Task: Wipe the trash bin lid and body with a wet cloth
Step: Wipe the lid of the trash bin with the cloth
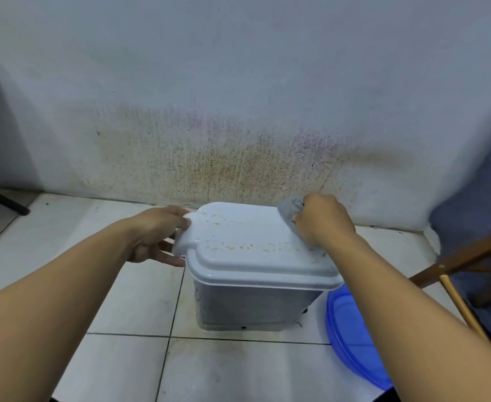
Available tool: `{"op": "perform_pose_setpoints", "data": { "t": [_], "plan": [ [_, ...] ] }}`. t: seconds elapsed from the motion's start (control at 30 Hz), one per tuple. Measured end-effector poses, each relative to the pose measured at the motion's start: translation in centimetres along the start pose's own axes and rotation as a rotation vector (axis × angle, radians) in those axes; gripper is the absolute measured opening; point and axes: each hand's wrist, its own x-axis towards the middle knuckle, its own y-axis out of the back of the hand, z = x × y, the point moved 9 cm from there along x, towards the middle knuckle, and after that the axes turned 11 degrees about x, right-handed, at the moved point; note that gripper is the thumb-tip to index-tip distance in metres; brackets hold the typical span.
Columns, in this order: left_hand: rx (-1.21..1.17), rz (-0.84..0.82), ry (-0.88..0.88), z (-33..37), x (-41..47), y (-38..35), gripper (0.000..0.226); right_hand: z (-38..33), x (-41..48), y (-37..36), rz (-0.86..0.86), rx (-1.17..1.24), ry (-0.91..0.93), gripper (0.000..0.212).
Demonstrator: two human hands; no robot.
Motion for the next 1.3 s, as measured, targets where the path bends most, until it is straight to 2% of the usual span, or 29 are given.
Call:
{"op": "perform_pose_setpoints", "data": {
  "t": [0.13, 0.33, 0.47, 0.57, 0.67, 0.8, 0.97, 1.1, 1.17, 1.23, 1.3],
  "plan": [
    [-0.023, -0.005, -0.01, 0.0, 0.1, 0.1, 0.024, -2.3, 0.2, -1.1, -0.008, 0.005, 0.033, 0.03],
    [-0.033, 0.0, -0.018, 0.0, 0.6, 0.2, 0.026, -8.5, -0.4, -4.3, -0.089, 0.068, 0.179, 0.05],
    [-0.046, -0.016, -0.018, -0.2, 0.7, 0.3, 0.028, -12.6, -1.2, -6.0, -0.125, 0.102, 0.32, 0.047],
    [-0.07, -0.012, 0.001, -0.6, 0.7, 0.7, 0.045, -14.7, -2.0, -7.0, -0.156, 0.136, 0.426, 0.042],
    [-0.107, 0.01, 0.014, -0.8, 0.5, 1.1, 0.057, -15.6, -2.7, -7.5, -0.211, 0.166, 0.51, 0.046],
    [-0.132, 0.027, 0.004, -0.4, 0.2, 1.1, 0.042, -16.1, -4.4, -7.9, -0.272, 0.152, 0.606, 0.048],
    [-0.142, 0.026, 0.005, -0.3, -0.1, 1.1, 0.017, -16.1, -7.3, -8.2, -0.261, 0.124, 0.705, 0.045],
    [-0.108, 0.041, 0.014, -0.2, -0.1, 1.1, 0.015, -16.3, -9.7, -8.2, -0.19, 0.075, 0.821, 0.038],
    [-0.105, 0.038, 0.015, -0.2, 0.0, 1.1, 0.019, -16.0, -9.4, -8.3, -0.26, 0.132, 0.804, 0.036],
    [-0.111, 0.025, 0.015, -0.3, 0.1, 1.0, 0.027, -15.1, -7.5, -6.9, -0.32, 0.462, 0.661, 0.034],
    [-0.121, 0.023, 0.017, -0.4, 0.2, 1.0, 0.029, -12.9, -4.1, -4.8, -0.161, 0.687, 0.477, 0.03]
  ]
}}
